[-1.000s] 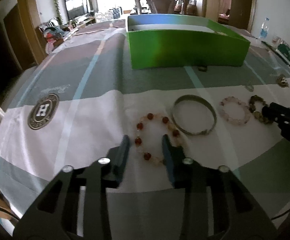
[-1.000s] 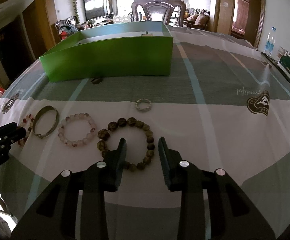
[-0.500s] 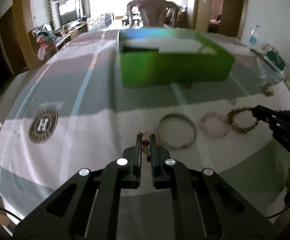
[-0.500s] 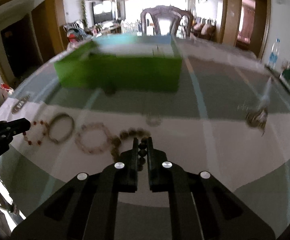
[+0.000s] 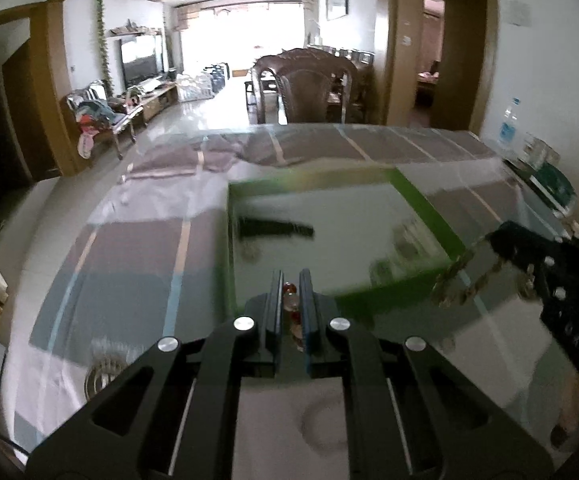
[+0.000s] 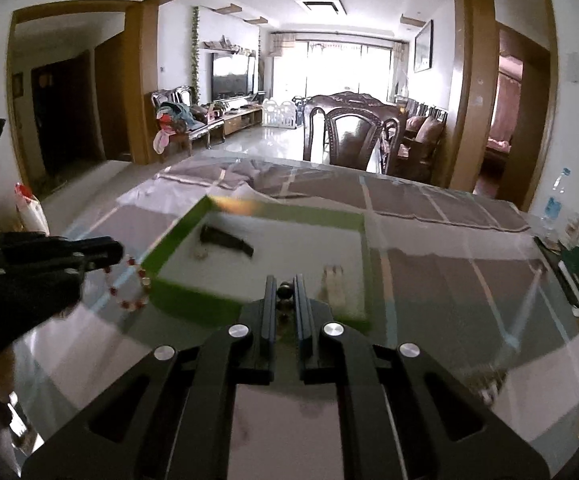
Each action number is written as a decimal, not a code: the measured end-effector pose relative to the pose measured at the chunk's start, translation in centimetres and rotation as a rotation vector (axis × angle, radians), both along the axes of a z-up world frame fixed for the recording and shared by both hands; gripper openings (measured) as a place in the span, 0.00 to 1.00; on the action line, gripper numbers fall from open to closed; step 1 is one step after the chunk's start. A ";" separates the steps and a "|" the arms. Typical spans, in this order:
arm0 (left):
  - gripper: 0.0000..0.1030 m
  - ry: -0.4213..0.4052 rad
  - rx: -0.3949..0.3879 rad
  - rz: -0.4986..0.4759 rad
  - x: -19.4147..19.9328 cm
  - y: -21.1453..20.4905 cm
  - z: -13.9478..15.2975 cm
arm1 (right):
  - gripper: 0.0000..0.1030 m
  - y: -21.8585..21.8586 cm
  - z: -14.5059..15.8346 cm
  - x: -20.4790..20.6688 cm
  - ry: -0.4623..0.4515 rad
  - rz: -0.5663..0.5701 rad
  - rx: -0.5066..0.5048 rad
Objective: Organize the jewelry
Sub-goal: 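Carry both bracelets over the green box and open both grippers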
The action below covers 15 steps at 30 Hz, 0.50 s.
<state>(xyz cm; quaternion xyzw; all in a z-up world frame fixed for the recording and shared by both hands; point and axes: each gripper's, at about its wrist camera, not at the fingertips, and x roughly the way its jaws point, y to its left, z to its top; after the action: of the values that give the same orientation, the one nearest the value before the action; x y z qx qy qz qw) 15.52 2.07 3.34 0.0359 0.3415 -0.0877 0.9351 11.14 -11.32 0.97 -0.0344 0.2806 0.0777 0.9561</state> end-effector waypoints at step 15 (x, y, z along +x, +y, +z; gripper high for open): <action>0.43 0.063 0.024 0.058 7.6 -0.5 -3.7 | 0.28 2.9 -4.1 8.5 0.134 -0.038 -0.066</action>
<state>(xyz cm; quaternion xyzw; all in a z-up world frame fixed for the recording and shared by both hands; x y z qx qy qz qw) 23.08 1.57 -0.38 0.0342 0.3727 -0.0573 0.9256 19.63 -8.42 -3.17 -0.0553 0.3469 0.0523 0.9348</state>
